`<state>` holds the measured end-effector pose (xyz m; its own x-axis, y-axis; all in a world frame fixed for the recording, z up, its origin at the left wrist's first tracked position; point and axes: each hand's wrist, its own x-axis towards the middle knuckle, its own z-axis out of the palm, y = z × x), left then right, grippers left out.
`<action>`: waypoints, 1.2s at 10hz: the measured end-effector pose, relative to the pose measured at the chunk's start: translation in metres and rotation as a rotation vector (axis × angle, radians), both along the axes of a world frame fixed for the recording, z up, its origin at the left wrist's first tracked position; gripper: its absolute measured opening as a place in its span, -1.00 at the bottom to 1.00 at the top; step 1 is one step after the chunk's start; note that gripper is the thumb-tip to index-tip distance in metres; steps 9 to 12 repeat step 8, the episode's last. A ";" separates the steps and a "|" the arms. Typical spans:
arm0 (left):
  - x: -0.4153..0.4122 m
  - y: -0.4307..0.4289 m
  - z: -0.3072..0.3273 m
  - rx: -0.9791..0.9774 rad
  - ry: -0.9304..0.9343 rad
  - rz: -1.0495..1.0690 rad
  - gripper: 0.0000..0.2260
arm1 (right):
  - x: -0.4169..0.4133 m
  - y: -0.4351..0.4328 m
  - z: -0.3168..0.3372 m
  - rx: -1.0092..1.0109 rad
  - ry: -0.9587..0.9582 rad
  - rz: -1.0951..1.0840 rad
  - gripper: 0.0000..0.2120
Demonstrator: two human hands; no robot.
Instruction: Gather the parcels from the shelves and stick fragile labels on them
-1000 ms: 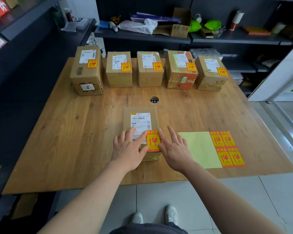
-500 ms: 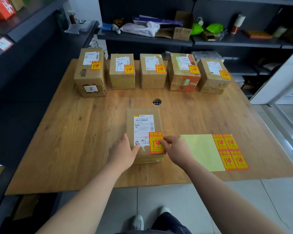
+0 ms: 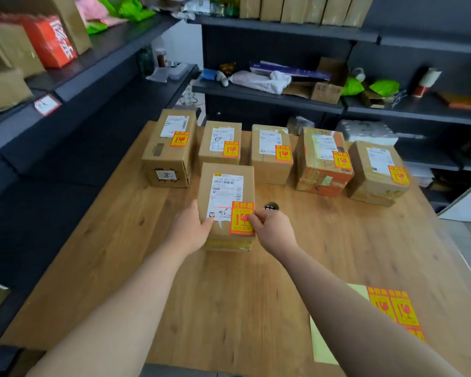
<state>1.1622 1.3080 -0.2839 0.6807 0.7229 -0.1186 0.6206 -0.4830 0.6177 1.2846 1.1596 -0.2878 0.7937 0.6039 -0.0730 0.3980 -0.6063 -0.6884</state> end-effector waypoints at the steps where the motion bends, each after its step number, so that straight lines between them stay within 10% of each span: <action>1: 0.016 0.025 -0.004 -0.017 -0.025 0.003 -0.58 | 0.015 0.025 -0.002 -0.024 -0.001 0.023 -0.73; 12: 0.034 0.089 -0.020 0.173 0.225 -0.211 -0.56 | 0.023 0.088 -0.010 -0.342 -0.056 -0.047 -0.75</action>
